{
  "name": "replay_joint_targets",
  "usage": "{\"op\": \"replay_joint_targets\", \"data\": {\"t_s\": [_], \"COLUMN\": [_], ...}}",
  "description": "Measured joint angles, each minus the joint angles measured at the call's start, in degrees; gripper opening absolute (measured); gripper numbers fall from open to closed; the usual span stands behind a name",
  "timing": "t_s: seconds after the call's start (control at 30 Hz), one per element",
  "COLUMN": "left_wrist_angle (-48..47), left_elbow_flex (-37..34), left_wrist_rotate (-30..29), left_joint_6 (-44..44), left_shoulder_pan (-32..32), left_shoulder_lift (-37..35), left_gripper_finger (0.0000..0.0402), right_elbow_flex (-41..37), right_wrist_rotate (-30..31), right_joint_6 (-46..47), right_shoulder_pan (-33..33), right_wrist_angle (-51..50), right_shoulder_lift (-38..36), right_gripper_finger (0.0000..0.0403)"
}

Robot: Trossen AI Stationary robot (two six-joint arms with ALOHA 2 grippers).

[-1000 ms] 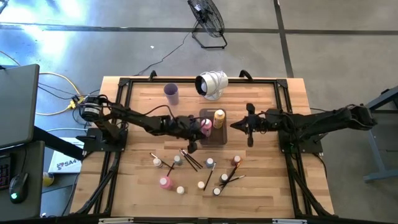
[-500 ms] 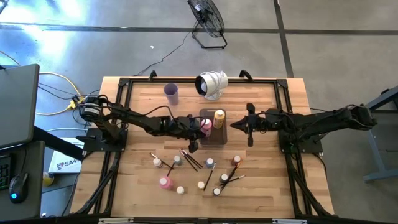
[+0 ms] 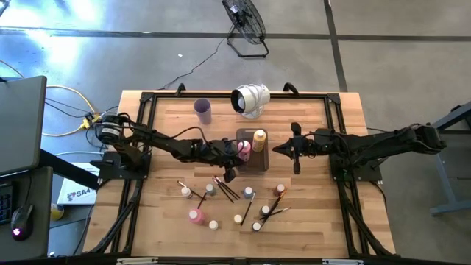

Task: Pick & Place Paint Supplies
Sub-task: Put the top pink paint bottle into the black bin

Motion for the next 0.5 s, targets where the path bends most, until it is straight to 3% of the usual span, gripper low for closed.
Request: {"op": "replay_joint_targets", "data": {"t_s": [0.5], "left_wrist_angle": [-1.3], "left_elbow_flex": [2.9], "left_wrist_rotate": [-3.9], "left_joint_6": [1.8], "left_shoulder_pan": [0.0], "left_shoulder_lift": [2.8], "left_gripper_finger": [0.0005], "right_elbow_flex": [0.0], "right_wrist_rotate": [0.0], "right_joint_6": [0.2], "right_shoulder_pan": [0.0], "right_wrist_angle": [0.3], "right_shoulder_lift": [0.0], "right_gripper_finger": [0.0002]}}
